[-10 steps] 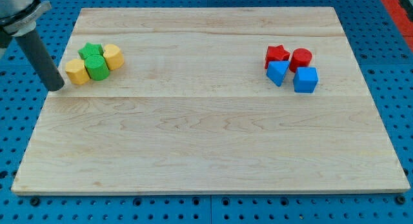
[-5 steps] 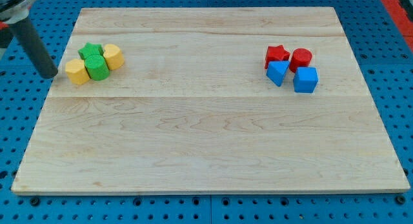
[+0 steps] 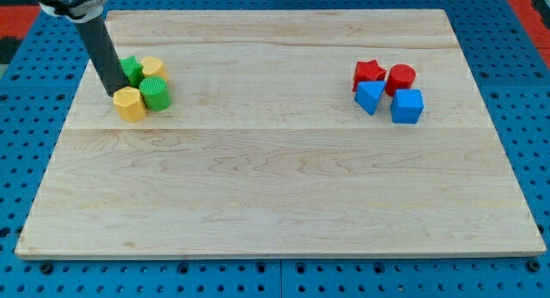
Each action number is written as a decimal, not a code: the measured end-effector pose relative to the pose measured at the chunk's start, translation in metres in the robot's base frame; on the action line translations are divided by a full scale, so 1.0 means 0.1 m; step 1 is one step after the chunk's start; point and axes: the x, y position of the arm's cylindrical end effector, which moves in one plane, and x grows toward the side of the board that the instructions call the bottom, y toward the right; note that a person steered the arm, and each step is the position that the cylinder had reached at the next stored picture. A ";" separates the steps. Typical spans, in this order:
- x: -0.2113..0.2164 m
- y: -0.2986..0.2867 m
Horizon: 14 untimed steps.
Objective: Separate the yellow heart from the green circle
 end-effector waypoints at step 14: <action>-0.89 1.28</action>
